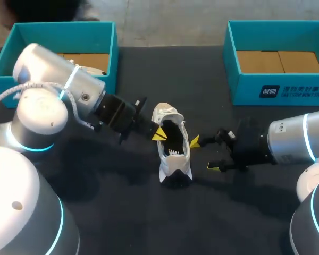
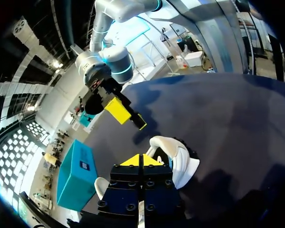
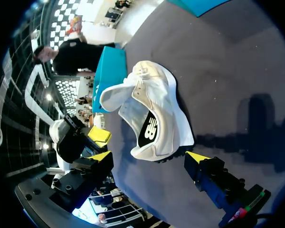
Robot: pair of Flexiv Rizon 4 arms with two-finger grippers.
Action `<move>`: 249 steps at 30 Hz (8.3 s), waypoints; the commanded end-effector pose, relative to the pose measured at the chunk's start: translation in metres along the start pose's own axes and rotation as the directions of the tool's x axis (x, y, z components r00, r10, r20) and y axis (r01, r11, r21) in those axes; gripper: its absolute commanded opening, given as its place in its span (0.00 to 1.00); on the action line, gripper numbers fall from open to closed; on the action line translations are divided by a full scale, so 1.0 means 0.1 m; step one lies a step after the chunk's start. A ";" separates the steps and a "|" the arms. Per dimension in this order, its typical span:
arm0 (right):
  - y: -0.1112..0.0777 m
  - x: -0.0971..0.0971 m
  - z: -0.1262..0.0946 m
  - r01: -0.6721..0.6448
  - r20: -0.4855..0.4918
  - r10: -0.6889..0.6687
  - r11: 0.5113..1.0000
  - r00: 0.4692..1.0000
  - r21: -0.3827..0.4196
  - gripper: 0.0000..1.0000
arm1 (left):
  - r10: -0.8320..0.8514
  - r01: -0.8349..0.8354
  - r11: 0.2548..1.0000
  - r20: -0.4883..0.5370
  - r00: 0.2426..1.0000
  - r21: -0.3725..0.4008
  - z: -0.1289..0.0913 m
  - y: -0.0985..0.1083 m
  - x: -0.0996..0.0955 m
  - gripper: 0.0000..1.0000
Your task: Take the shoe out of the shoebox, open the shoe tongue, remove and reinsert the insole, then place the shoe into the shoebox
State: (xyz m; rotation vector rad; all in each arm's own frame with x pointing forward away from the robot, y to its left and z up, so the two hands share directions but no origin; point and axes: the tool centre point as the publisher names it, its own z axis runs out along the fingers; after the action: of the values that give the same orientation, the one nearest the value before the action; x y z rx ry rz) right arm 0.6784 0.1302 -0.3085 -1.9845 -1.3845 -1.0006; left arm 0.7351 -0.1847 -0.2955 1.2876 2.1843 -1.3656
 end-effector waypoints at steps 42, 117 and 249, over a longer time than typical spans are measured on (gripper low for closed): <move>0.07 -0.08 -0.80 0.052 0.196 -0.039 0.997 0.980 -0.060 1.00 | 0.174 -0.186 0.982 -0.501 0.848 0.027 -0.01 -0.01 -0.23 0.00; 0.07 -0.08 -0.80 0.052 0.196 -0.039 0.997 0.980 -0.060 1.00 | 0.158 -0.446 0.878 -0.775 0.612 -0.173 0.54 0.53 0.32 0.00; 0.07 -0.08 -0.80 0.052 0.196 -0.039 0.997 0.980 -0.060 1.00 | 0.093 -0.664 0.564 -0.761 0.643 -0.491 0.17 0.69 -0.15 1.00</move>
State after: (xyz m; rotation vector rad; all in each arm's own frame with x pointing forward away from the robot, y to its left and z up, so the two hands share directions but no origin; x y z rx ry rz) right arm 0.6626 0.0618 -0.2683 -2.1482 -1.5242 -0.9035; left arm 0.7948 -0.1991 -0.3394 1.8829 2.1624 0.3189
